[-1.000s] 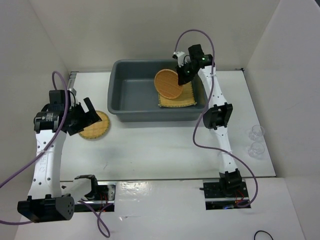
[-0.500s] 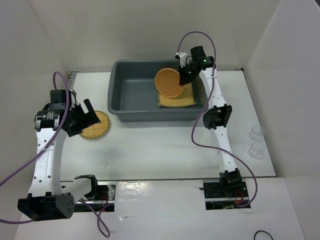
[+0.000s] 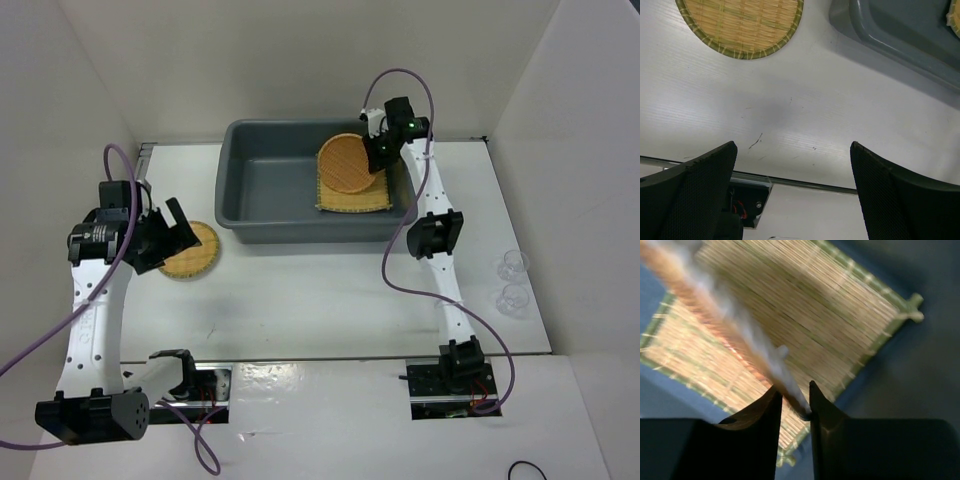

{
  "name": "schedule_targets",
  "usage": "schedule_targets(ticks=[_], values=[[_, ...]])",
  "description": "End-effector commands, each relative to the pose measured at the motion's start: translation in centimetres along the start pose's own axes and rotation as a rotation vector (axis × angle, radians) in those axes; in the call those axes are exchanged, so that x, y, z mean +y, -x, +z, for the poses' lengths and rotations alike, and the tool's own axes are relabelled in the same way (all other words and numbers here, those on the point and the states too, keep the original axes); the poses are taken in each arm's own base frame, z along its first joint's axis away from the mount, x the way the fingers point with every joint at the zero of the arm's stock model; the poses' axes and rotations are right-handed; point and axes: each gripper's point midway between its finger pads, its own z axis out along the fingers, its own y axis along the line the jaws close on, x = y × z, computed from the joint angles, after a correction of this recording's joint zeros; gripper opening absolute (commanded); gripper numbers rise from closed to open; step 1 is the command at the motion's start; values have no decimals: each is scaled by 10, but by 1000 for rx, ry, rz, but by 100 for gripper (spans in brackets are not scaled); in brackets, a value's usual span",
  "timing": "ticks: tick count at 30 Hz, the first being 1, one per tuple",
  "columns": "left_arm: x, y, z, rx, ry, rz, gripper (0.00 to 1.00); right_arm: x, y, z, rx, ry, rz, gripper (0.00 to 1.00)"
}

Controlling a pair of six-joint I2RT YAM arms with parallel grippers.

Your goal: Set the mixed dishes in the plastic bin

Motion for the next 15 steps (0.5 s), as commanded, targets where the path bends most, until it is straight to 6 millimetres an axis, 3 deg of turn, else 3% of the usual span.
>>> schedule_targets(ticks=[1, 5, 15], values=[[-8, 17, -19, -98, -40, -8, 100, -51, -61, 31, 201, -216, -15, 32], [-10, 19, -22, -137, -60, -24, 100, -63, -73, 34, 243, -287, 5, 43], [-14, 16, -25, -163, -95, -48, 100, -74, -83, 30, 289, -369, 20, 46]])
